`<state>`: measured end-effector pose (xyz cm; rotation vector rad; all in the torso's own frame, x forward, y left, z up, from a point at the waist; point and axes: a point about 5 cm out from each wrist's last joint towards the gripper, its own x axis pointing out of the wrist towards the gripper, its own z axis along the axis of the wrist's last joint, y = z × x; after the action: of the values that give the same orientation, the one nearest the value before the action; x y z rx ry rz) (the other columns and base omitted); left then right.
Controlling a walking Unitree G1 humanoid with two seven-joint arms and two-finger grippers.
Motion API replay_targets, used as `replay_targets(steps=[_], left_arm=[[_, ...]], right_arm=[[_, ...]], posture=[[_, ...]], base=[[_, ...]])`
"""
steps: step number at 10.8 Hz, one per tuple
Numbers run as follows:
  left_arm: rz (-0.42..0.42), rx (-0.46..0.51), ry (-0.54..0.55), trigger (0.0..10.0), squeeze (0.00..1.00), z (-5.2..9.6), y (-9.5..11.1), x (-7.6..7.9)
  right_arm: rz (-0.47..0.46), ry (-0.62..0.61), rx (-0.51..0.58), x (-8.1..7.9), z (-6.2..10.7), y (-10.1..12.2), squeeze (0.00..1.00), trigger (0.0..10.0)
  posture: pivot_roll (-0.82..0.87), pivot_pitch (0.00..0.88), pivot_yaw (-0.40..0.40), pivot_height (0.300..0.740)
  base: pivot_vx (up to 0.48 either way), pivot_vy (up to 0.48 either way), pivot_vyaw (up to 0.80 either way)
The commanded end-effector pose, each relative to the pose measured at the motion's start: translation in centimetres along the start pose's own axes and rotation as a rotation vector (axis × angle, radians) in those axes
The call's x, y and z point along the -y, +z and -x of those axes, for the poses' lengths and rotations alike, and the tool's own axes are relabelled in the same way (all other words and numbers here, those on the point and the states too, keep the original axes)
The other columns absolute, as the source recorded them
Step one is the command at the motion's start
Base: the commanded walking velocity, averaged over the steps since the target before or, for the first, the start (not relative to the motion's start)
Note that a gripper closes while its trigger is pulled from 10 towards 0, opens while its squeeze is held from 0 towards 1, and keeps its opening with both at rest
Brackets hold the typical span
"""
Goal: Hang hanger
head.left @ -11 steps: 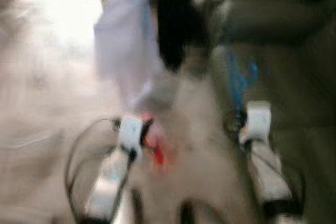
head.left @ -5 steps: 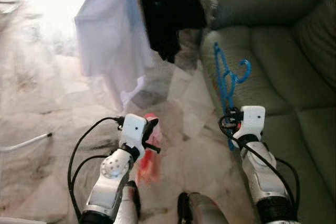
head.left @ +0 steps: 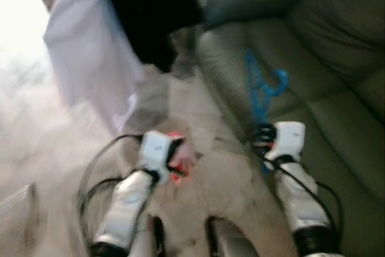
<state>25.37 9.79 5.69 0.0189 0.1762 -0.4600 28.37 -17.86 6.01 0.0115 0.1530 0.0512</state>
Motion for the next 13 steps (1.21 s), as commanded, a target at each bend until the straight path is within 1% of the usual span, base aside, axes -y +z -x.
replay_targets(steps=[1, 4, 7, 9, 10, 13], left_arm=[[0.001, 0.016, -0.029, 10.0, 0.00, -0.2, 0.4, 0.9], [-0.015, 0.014, -0.024, 10.0, 0.00, 0.1, 0.4, 0.8], [-0.022, 0.012, -0.016, 10.0, 0.00, -0.1, 0.5, 0.5], [-0.025, 0.011, -0.019, 10.0, 0.00, -0.1, 0.5, 0.5], [-0.027, 0.005, -0.019, 10.0, 0.00, 0.0, 0.4, 0.5], [-0.027, 0.006, -0.019, 10.0, 0.00, 0.0, 0.4, 0.5]], right_arm=[[0.008, -0.042, -0.007, 0.9, 0.5, -0.3, 0.00, 10.0], [0.009, -0.054, -0.015, 0.6, 0.9, -0.7, 0.00, 10.0], [0.015, -0.065, 0.012, 0.8, 0.1, 0.1, 0.00, 10.0], [0.017, -0.065, 0.024, 0.8, -0.2, 0.4, 0.00, 10.0], [0.012, -0.055, 0.029, 0.3, -0.3, 0.4, 0.00, 10.0], [0.010, -0.036, 0.039, -0.2, -0.2, 0.5, 0.00, 10.0]], posture=[[-0.01, 0.205, -0.048, 0.740], [-0.01, 0.215, -0.041, 0.740], [-0.01, 0.216, -0.030, 0.740], [-0.01, 0.217, -0.025, 0.740], [-0.01, 0.219, -0.026, 0.740], [-0.01, 0.219, -0.028, 0.740]], base=[[0.000, 0.000, -0.80], [0.000, 0.000, -0.80], [0.000, 0.000, -0.80], [0.000, 0.264, -0.80], [0.000, 0.255, -0.52], [0.000, 0.278, 0.00]])
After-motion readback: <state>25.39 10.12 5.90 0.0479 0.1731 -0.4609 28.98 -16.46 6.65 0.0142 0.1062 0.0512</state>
